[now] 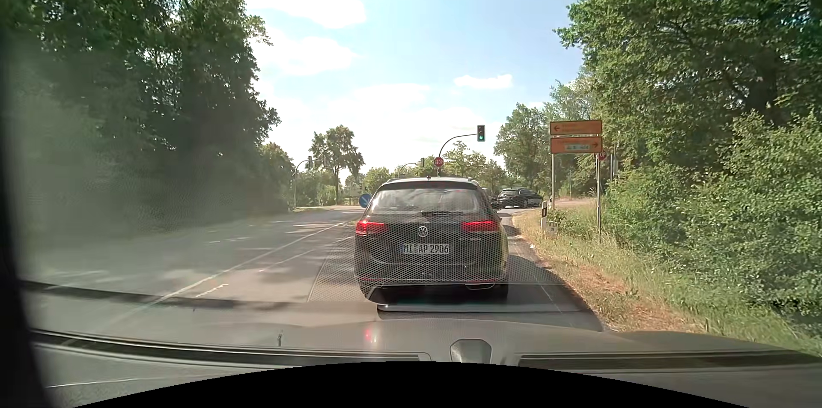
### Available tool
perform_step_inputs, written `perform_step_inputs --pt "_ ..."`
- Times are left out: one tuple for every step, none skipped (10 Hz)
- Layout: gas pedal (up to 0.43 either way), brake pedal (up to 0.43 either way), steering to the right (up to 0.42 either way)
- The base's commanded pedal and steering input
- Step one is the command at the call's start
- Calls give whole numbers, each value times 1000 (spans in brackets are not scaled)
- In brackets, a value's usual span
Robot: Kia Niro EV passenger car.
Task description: Follow the waypoints while adhering to traffic rules and regulations
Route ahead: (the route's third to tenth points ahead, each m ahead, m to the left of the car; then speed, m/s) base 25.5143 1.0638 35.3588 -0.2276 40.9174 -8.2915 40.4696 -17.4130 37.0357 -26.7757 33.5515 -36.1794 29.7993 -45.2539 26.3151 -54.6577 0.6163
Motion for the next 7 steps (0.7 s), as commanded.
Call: perform_step_inputs --pt "28 6 34" --pt "47 6 33" --pt "67 6 34" --pt "110 6 33" --pt "157 6 33" --pt "157 6 33" --pt "138 6 31"
